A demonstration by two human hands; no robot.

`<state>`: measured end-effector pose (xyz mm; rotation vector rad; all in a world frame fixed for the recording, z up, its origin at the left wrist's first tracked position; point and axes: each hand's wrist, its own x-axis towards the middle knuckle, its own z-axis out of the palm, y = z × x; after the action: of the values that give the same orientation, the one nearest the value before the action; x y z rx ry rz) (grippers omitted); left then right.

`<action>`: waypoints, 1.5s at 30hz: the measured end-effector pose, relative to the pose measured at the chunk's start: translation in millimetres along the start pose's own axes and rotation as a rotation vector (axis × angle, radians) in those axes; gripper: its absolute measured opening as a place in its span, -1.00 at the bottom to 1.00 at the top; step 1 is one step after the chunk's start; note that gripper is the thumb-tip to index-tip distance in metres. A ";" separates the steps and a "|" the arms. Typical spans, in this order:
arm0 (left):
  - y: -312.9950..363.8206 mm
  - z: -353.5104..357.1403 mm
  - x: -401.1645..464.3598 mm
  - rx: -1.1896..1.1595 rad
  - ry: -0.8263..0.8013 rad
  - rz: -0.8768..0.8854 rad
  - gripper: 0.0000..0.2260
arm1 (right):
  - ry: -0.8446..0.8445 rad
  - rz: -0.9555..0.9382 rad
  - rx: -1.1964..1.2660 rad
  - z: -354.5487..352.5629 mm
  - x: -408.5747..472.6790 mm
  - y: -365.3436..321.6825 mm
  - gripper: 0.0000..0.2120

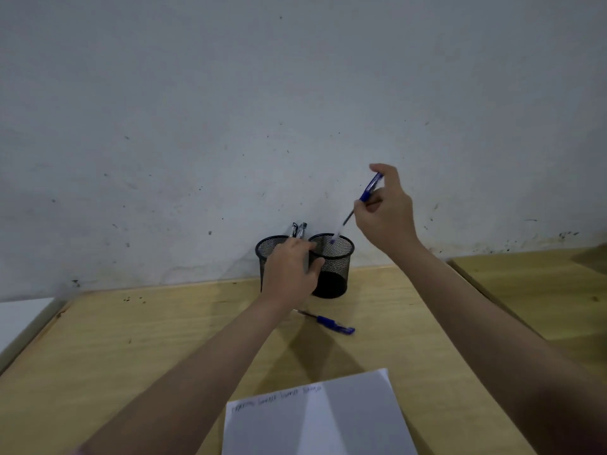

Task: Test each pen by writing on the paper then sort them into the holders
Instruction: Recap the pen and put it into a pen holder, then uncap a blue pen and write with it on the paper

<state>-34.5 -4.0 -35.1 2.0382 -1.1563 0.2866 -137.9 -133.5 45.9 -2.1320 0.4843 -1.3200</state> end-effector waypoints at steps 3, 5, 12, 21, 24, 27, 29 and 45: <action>-6.3 18.3 3.1 0.082 0.074 -0.014 -0.72 | -0.128 0.023 -0.079 17.3 0.6 19.7 -0.48; -7.6 26.3 2.5 0.089 0.146 -0.019 -0.74 | -0.217 0.069 -0.117 25.7 -2.5 31.6 -0.48; -11.7 35.7 2.5 0.081 0.259 -0.001 -0.78 | -0.266 0.131 -0.247 36.9 -13.9 59.4 -0.48; -14.0 14.0 -26.6 0.158 0.184 0.052 -0.61 | -0.172 -0.144 -0.318 20.0 -63.6 52.3 -0.90; -25.0 -5.0 -54.7 0.177 0.167 0.041 -0.58 | -0.379 -0.128 -0.329 15.4 -86.9 46.4 -0.93; -39.8 -27.2 -84.4 0.229 0.135 0.008 -0.56 | -0.568 -0.044 -0.388 14.7 -108.7 36.7 -0.87; -50.4 -44.0 -102.4 0.236 0.078 -0.020 -0.53 | -0.641 0.007 -0.456 16.3 -120.4 31.4 -0.82; -89.5 -94.8 -176.2 0.207 -0.269 -0.227 -0.34 | -0.747 0.220 -0.456 37.3 -138.6 7.0 -0.67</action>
<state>-45.9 202.4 -107.8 2.4238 -1.0739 0.0185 -166.2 -48.4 -66.4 -2.6298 0.7048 -0.2398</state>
